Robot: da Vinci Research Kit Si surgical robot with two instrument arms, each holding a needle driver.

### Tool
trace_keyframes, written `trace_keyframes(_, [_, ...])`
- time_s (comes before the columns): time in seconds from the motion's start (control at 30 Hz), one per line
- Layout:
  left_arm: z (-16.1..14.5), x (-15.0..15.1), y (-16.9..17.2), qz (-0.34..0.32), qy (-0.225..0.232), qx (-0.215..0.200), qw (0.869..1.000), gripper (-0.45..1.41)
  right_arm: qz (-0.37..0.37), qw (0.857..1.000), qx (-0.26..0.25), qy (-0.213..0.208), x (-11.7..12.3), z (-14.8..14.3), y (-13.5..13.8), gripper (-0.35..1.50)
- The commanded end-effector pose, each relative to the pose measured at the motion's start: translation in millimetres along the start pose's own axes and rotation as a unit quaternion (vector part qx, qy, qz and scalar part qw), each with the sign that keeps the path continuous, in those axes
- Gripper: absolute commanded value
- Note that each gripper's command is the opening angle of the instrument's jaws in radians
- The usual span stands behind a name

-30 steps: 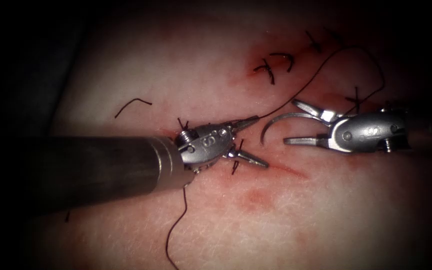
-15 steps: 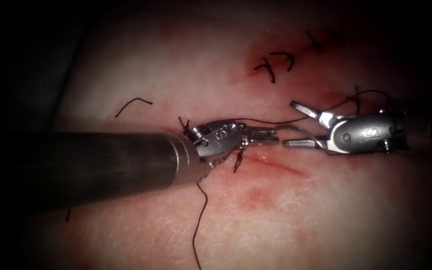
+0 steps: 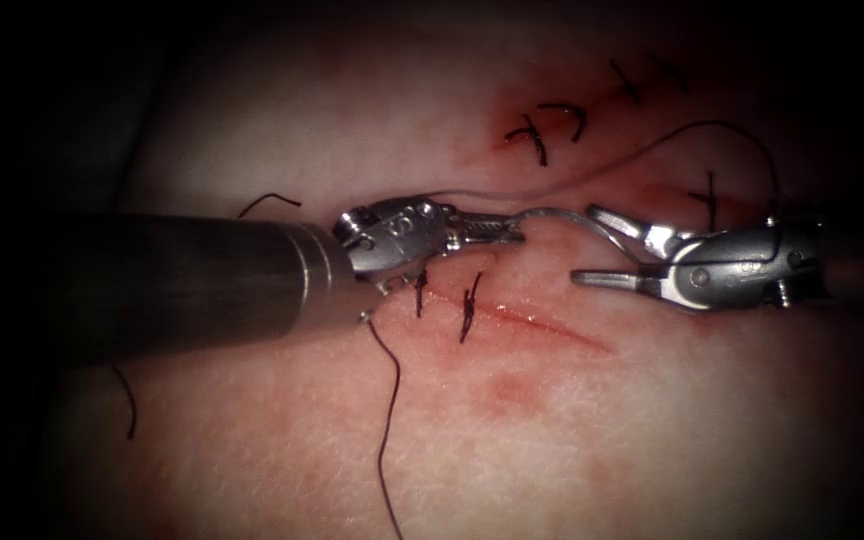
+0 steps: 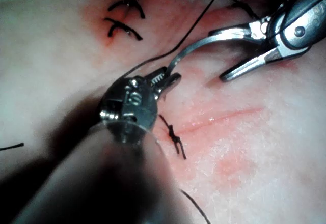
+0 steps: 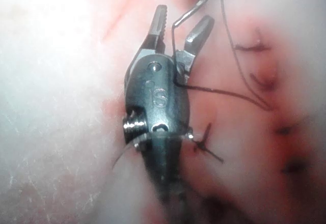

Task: Wound Closure
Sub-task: Pick up the needle with the left gripper.

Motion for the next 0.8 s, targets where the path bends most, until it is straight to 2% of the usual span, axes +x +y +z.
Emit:
trace_keyframes(0.03, [0.7,-0.4,-0.2,0.000,0.001,-0.003,1.000,-0.45,0.001,1.000,0.001,0.001,-0.3,0.8,-0.7,0.67])
trace_keyframes(0.07, [0.4,0.5,0.3,-0.002,0.013,-0.033,0.999,-0.45,0.001,1.000,-0.002,0.003,-0.2,0.9,-0.8,0.84])
trace_keyframes(0.1, [0.4,0.5,0.3,-0.002,0.013,-0.033,0.999,-0.45,0.001,1.000,-0.002,0.003,-0.2,0.9,-0.8,0.84])
trace_keyframes(0.17, [-0.2,1.5,0.8,-0.010,0.025,-0.068,0.997,-0.45,0.003,1.000,-0.008,0.009,-0.1,0.8,-0.8,0.98])
trace_keyframes(0.3, [-1.4,2.5,1.1,-0.101,0.042,-0.138,0.984,-0.45,0.007,1.000,-0.019,0.017,0.5,0.6,-0.8,1.19])
trace_keyframes(0.37, [-2.0,2.7,0.8,-0.119,0.041,-0.162,0.979,-0.45,0.008,1.000,-0.019,0.019,1.0,0.5,-0.9,1.19])
trace_keyframes(0.5, [-2.9,2.3,0.1,-0.177,0.034,-0.182,0.967,-0.45,0.015,0.999,-0.011,0.029,3.0,-0.1,-1.1,1.14])
trace_keyframes(0.6, [-3.1,2.0,-0.4,-0.217,0.032,-0.207,0.954,-0.45,0.019,0.999,-0.006,0.037,4.3,-0.3,-1.2,1.11])
trace_keyframes(0.7, [-3.0,1.7,-0.5,-0.226,0.033,-0.226,0.947,-0.45,0.021,0.999,-0.003,0.041,5.0,-0.2,-1.2,1.11])
trace_keyframes(0.73, [-2.6,1.2,-0.4,-0.237,0.033,-0.256,0.937,-0.45,0.023,0.998,0.001,0.050,6.0,0.1,-1.5,1.09])
trace_keyframes(0.8, [-2.5,1.1,-0.3,-0.240,0.032,-0.266,0.933,-0.45,0.024,0.998,0.001,0.051,6.3,0.3,-1.6,1.09])
